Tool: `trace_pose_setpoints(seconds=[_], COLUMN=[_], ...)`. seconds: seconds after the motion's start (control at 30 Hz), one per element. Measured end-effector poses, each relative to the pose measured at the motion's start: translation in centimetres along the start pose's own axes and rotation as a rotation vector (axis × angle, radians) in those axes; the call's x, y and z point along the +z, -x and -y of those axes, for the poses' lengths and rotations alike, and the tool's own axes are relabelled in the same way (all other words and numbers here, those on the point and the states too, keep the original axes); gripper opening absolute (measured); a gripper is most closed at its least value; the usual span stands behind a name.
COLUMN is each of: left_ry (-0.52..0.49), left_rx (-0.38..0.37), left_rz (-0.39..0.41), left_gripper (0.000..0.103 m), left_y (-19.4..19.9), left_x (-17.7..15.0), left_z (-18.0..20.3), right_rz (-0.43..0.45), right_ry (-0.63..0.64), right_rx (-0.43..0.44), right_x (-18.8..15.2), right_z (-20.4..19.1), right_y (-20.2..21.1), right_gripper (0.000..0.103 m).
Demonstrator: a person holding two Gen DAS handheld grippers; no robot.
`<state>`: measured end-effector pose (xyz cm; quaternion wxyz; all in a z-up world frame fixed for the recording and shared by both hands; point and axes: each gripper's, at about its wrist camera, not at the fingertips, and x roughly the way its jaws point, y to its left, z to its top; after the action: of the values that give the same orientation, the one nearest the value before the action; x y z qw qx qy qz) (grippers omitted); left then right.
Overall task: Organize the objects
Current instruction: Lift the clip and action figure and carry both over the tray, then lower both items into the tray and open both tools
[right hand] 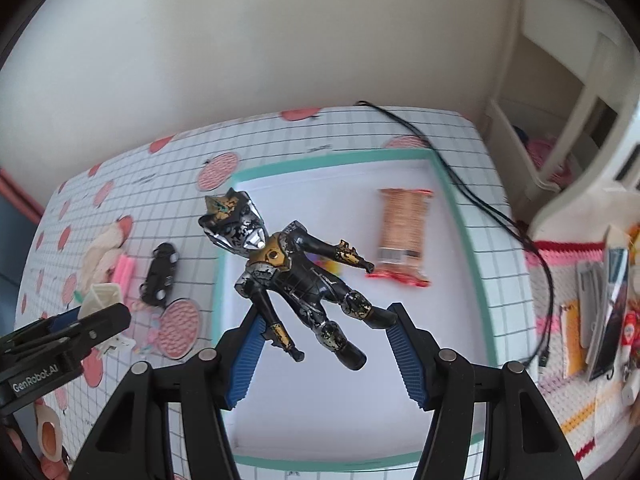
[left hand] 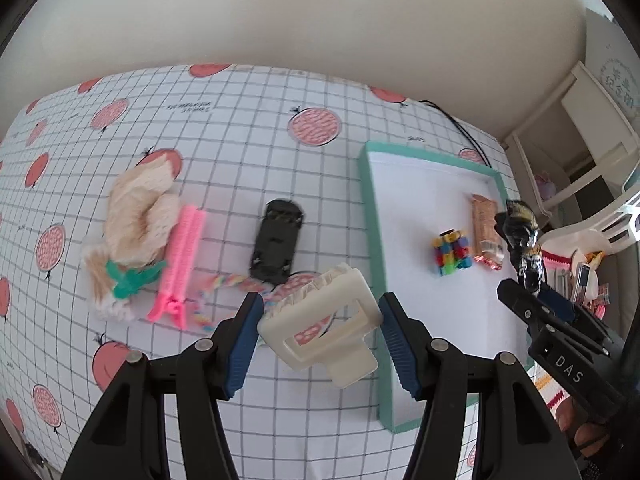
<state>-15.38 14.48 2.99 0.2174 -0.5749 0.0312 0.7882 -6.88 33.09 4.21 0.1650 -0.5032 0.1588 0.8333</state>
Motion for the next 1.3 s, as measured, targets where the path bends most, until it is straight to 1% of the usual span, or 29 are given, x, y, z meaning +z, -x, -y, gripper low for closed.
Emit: trace_pose_setpoints(seconds=[0.13, 0.3, 0.43, 0.57, 0.73, 0.83, 0.93, 1.1, 1.3], left_ry=[-0.031, -0.082, -0.112, -0.111, -0.107, -0.113, -0.119, -0.118, -0.14], left_rx=[-0.012, -0.04, -0.063, -0.09, -0.085, -0.066, -0.059, -0.05, -0.037], left_rz=[0.024, 0.051, 0.051, 0.036, 0.034, 0.039, 0.032, 0.008, -0.012], left_gripper=[0.061, 0.061, 0.061, 0.061, 0.061, 0.061, 0.061, 0.061, 0.061], left_y=[0.4, -0.1, -1.5, -3.7, -6.3, -7.3, -8.2, -10.0, -11.4], left_x=[1.3, 3.0, 4.2, 5.1, 6.0, 6.5, 6.8, 6.5, 6.1], left_z=[1.4, 4.0, 5.9, 6.6, 6.9, 7.3, 7.6, 7.8, 8.5], right_rz=[0.008, 0.001, -0.016, -0.037, -0.059, -0.071, -0.083, -0.101, -0.113], right_ry=[-0.043, -0.089, -0.11, -0.129, -0.141, -0.155, -0.143, -0.13, -0.132], right_rx=[-0.039, -0.063, -0.102, -0.125, -0.168, -0.171, -0.184, -0.183, -0.186], right_x=[0.1, -0.1, -0.3, -0.4, -0.7, -0.8, -0.9, -1.1, -1.3], right_z=[2.0, 3.6, 4.6, 5.4, 6.0, 6.3, 6.1, 5.7, 5.8], right_y=[0.3, -0.3, -1.2, -2.5, -3.7, -4.4, -5.1, -5.9, -6.5], right_gripper=[0.063, 0.063, 0.063, 0.063, 0.063, 0.063, 0.063, 0.063, 0.063])
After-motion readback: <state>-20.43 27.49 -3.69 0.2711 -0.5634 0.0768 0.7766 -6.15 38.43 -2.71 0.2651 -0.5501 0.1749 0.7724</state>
